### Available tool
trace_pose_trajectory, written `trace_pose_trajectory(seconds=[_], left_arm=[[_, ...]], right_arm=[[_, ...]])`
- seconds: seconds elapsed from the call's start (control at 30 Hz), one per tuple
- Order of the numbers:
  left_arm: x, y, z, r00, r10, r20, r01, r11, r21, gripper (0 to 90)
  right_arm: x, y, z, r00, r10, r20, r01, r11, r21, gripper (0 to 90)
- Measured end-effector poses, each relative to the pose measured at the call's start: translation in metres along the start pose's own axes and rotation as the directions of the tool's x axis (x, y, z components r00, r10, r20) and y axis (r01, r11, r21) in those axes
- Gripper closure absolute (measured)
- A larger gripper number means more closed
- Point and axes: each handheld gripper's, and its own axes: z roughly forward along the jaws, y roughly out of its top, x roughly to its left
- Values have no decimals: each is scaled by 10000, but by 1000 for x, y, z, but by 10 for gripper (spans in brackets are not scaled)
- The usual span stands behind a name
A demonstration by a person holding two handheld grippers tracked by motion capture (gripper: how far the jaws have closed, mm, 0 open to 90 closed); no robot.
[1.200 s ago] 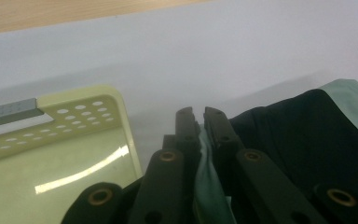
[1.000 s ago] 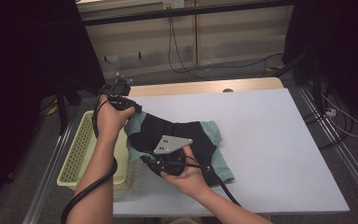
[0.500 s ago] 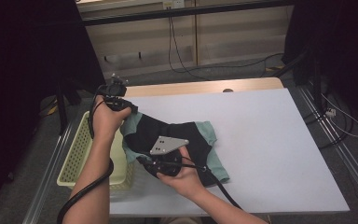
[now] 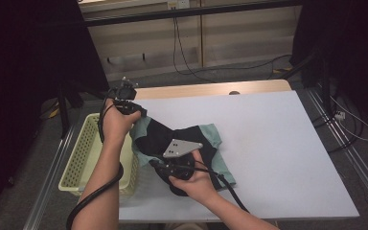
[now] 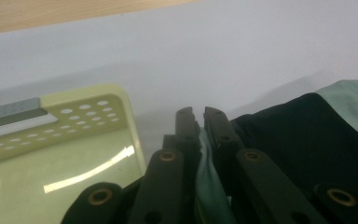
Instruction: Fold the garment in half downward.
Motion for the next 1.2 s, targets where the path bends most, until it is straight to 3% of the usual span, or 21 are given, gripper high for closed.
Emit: trace_pose_trajectory(seconds=[1.2], left_arm=[[-31, 4, 39, 9988, 386, 308, -384, 9992, -50, 836]], right_arm=[[-16, -25, -24, 9979, 234, 610, -256, 9990, 355, 822]])
